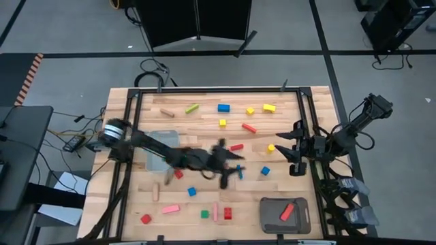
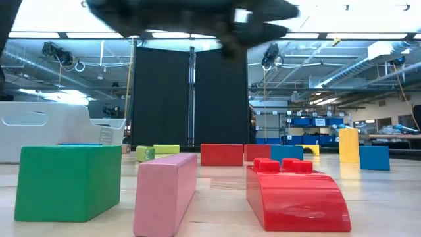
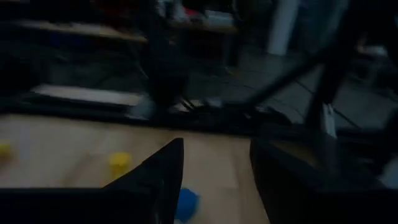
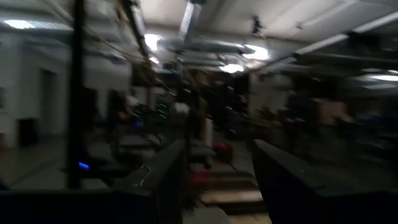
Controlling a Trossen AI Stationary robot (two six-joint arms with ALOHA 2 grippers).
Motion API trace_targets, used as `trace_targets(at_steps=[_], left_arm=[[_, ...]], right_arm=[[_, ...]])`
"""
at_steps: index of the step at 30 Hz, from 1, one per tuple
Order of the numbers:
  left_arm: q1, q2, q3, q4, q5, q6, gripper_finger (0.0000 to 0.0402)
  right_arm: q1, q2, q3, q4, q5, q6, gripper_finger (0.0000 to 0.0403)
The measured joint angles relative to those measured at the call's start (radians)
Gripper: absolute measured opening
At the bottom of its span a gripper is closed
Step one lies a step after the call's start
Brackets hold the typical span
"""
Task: Sort blocks by size
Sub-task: Put the middle left blue block into the grey bin
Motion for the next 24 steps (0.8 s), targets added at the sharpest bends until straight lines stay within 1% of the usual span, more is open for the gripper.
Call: trace_targets(at_steps=[4, 7, 12, 15, 18, 21, 24], left_arm=[[0.002, -0.238, -0.226, 0.04, -0.114, -0.005, 0.0192], [0.0, -0.399, -0.357, 0.038, -0.157, -0.009, 0.0192], [-0.003, -0.645, -0.542, 0.037, -0.182, -0.033, 0.0192], [-0.003, -0.774, -0.627, 0.031, -0.184, -0.039, 0.0192], [-0.003, -0.89, -0.697, 0.025, -0.183, -0.056, 0.0192], [-0.003, -0.99, -0.746, -0.015, -0.185, -0.063, 0.0192], [-0.003, -1.068, -0.769, -0.125, -0.205, -0.096, 0.0192]], right_arm=[[-0.048, 0.047, 0.0, -0.003, 0.09, 0.001, 0.0192], [-0.109, 0.096, 0.0, -0.004, 0.13, 0.026, 0.0193], [-0.224, 0.184, 0.002, -0.029, 0.122, 0.13, 0.0201], [-0.299, 0.236, 0.042, -0.142, 0.065, 0.244, 0.0205], [-0.373, 0.306, 0.092, -0.24, -0.025, 0.35, 0.0206], [-0.431, 0.393, 0.13, -0.268, -0.118, 0.409, 0.0206], [-0.478, 0.48, 0.167, -0.283, -0.195, 0.45, 0.0207]])
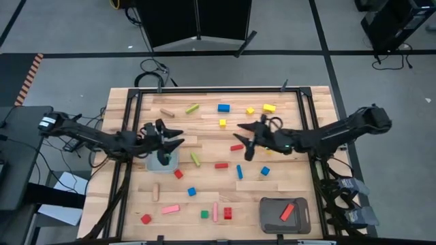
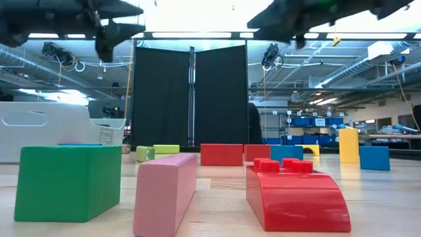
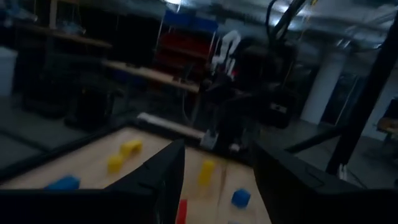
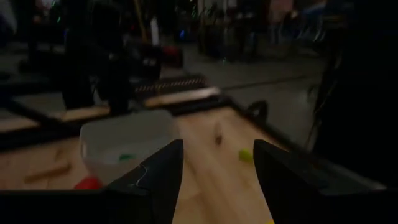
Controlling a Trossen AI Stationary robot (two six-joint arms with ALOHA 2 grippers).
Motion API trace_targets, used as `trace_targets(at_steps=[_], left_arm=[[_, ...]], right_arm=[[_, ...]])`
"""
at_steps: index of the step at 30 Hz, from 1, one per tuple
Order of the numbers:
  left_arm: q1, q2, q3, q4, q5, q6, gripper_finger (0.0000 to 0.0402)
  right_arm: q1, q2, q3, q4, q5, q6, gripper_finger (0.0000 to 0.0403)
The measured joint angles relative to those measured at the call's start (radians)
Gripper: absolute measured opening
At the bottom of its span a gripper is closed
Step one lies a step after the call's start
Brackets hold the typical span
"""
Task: Sort blocks by size
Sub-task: Put the middle left blue block into the grey bin
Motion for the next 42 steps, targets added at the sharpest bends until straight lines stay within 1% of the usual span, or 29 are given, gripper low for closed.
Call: trace_targets(at_steps=[3, 5, 9, 13, 17, 19, 26, 29, 33, 42], left_arm=[[0.0, -0.044, -0.002, -0.129, -0.008, -0.06, 0.0192], [0.0, -0.048, -0.002, -0.182, -0.009, -0.096, 0.0192], [0.0, -0.042, -0.002, -0.21, -0.009, -0.115, 0.0192], [0.0, -0.041, -0.002, -0.213, -0.009, -0.115, 0.0192], [0.0, -0.041, -0.002, -0.227, -0.009, -0.115, 0.0192], [0.0, -0.041, -0.002, -0.236, -0.009, -0.115, 0.0192], [-0.004, -0.041, -0.002, -0.26, -0.003, -0.117, 0.0192], [-0.003, -0.041, -0.002, -0.257, -0.003, -0.096, 0.0192], [-0.003, -0.041, -0.002, -0.259, -0.002, -0.094, 0.0192], [-0.003, -0.047, -0.002, -0.261, 0.02, -0.092, 0.0192]], right_arm=[[-0.042, 0.088, 0.045, -0.036, -0.08, 0.052, 0.021], [-0.063, 0.15, 0.087, -0.059, -0.127, 0.08, 0.0211], [-0.08, 0.283, 0.196, -0.104, -0.179, 0.085, 0.0214], [-0.08, 0.397, 0.333, -0.186, -0.181, 0.079, 0.0215], [-0.079, 0.493, 0.442, -0.195, -0.18, 0.103, 0.0215], [-0.073, 0.532, 0.495, -0.204, -0.18, 0.104, 0.0217], [-0.029, 0.666, 0.68, -0.351, -0.182, 0.091, 0.0218], [-0.011, 0.717, 0.747, -0.376, -0.182, 0.091, 0.022], [0.009, 0.778, 0.813, -0.417, -0.181, 0.111, 0.022], [0.039, 0.883, 0.905, -0.506, -0.181, 0.193, 0.022]])
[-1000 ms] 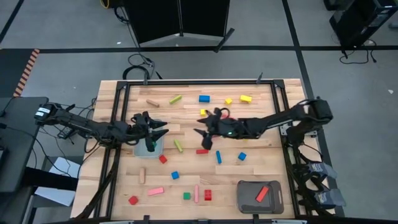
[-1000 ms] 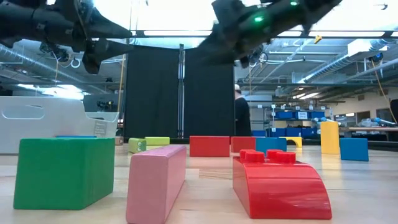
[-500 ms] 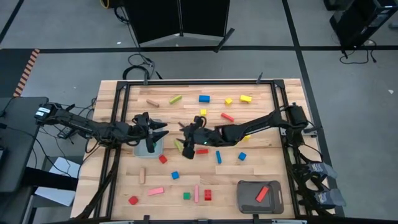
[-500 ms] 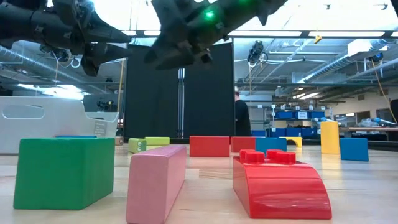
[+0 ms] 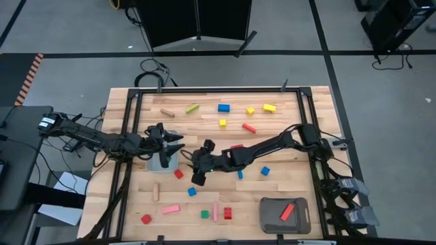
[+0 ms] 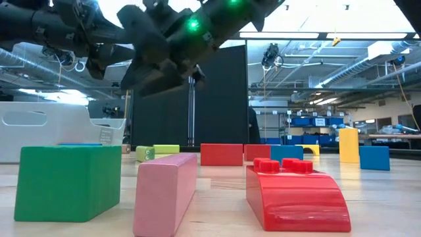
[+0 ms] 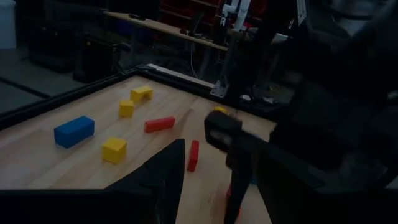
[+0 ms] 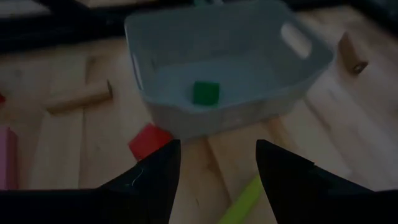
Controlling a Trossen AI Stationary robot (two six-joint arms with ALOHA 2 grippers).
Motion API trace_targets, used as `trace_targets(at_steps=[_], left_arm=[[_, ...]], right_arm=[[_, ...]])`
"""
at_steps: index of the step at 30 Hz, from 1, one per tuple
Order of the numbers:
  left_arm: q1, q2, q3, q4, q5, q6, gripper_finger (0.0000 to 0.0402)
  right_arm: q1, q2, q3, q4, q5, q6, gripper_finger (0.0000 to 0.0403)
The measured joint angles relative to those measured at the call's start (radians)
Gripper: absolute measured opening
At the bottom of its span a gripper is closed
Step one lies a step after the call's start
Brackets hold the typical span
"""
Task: Sort blocks by size
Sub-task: Put the middle left blue block into the grey bin
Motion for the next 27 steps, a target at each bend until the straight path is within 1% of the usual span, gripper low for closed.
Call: trace_targets(at_steps=[6, 10, 14, 23, 27], left_arm=[[0.0, -0.019, 0.001, -0.004, 0.001, 0.0, 0.0192], [-0.001, -0.037, 0.001, -0.013, 0.002, 0.002, 0.0192], [-0.001, -0.039, 0.001, -0.011, 0.003, 0.002, 0.0192], [-0.001, -0.046, 0.001, -0.011, 0.008, 0.002, 0.0192], [-0.001, -0.047, 0.001, -0.011, 0.018, 0.001, 0.0192]], right_arm=[[0.007, 0.029, 0.01, -0.034, 0.026, 0.042, 0.022], [0.007, 0.03, 0.01, -0.094, 0.041, 0.088, 0.022], [0.007, 0.03, 0.01, -0.127, 0.059, 0.097, 0.0223], [0.006, 0.03, 0.009, -0.139, 0.065, 0.126, 0.0244], [0.006, 0.03, 0.004, -0.125, 0.087, 0.129, 0.0257]])
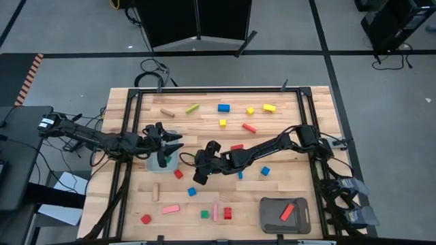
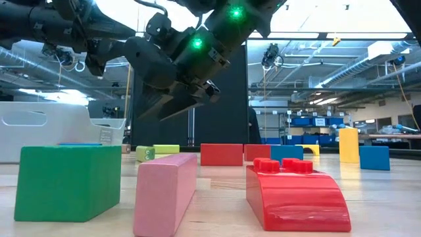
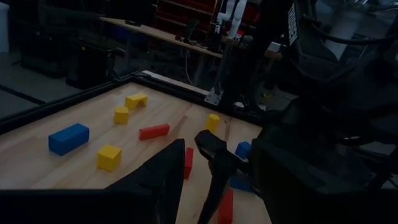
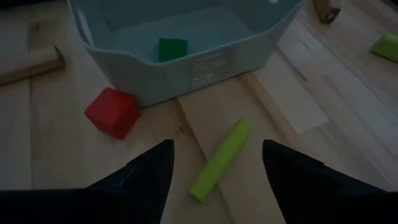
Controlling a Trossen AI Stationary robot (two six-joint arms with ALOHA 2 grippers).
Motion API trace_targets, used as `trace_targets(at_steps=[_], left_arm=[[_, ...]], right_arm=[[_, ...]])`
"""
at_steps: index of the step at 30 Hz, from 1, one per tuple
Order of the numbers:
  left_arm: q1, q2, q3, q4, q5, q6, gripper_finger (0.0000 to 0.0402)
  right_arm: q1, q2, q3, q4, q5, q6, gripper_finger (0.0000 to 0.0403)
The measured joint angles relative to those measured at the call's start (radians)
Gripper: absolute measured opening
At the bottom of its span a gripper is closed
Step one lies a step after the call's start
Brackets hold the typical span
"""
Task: Sort blocks by size
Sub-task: Put the middle left blue block into the grey bin
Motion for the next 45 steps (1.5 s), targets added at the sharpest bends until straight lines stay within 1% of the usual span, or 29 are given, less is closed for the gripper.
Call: trace_targets(at_steps=[6, 12, 17, 20, 28, 31, 35, 45], left_arm=[[0.0, -0.004, 0.0, 0.002, 0.008, 0.0, 0.0192], [-0.004, -0.024, 0.0, 0.006, 0.008, 0.002, 0.0192], [-0.033, -0.053, 0.0, 0.005, 0.006, 0.031, 0.0192], [-0.05, -0.073, 0.0, 0.005, -0.009, 0.051, 0.0192], [-0.083, -0.109, -0.002, -0.024, -0.037, 0.056, 0.0192], [-0.087, -0.122, -0.001, -0.047, -0.049, 0.056, 0.0192], [-0.086, -0.131, -0.001, -0.055, -0.057, 0.059, 0.0192], [-0.086, -0.133, -0.001, -0.066, -0.058, 0.072, 0.0192]], right_arm=[[-0.009, 0.0, 0.0, 0.041, 0.005, -0.003, 0.0272], [-0.022, 0.0, 0.0, 0.055, 0.006, -0.009, 0.0272], [-0.021, 0.0, -0.001, 0.065, 0.052, -0.025, 0.0273], [-0.021, 0.0, -0.001, 0.077, 0.054, -0.031, 0.0274], [-0.011, 0.081, -0.004, 0.177, 0.06, -0.031, 0.0274], [-0.005, 0.082, -0.003, 0.179, 0.059, -0.029, 0.0274], [-0.001, 0.08, -0.001, 0.154, 0.103, -0.038, 0.0273], [-0.006, 0.08, -0.002, 0.123, 0.074, -0.009, 0.0275]])
